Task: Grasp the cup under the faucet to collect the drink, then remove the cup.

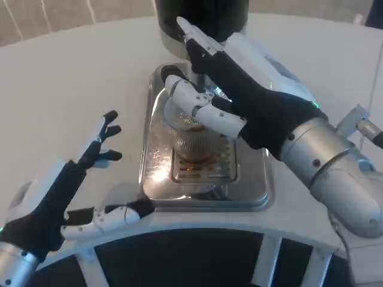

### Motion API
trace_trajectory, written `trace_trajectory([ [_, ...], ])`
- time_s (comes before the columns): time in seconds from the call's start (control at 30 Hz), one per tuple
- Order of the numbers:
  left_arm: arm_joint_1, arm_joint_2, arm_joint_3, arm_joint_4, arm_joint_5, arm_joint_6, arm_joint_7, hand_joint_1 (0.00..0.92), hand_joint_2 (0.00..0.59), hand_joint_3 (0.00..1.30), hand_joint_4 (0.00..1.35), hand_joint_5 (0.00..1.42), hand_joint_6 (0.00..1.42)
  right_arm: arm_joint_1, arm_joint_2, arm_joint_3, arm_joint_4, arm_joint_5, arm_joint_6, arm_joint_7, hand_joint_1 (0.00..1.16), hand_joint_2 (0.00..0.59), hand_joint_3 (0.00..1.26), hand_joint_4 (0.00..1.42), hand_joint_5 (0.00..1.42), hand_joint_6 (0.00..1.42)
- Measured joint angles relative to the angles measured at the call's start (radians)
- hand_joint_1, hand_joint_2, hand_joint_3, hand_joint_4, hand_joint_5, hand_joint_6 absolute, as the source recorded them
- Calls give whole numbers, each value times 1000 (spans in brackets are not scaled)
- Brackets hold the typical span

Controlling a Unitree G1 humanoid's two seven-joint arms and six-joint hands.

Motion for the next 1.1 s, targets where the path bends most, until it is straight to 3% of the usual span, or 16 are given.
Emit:
trace_trajectory([
  [0.4,-130,-60,-44,105,46,26,19,413,66,0,0,317,339,1,3,-2,-3,-7,0,9,27,555,0,0,0,0],
  [1.1,-267,-80,-87,288,107,36,81,414,68,0,0,325,346,4,11,-3,-10,-24,0,23,44,555,0,0,0,0],
])
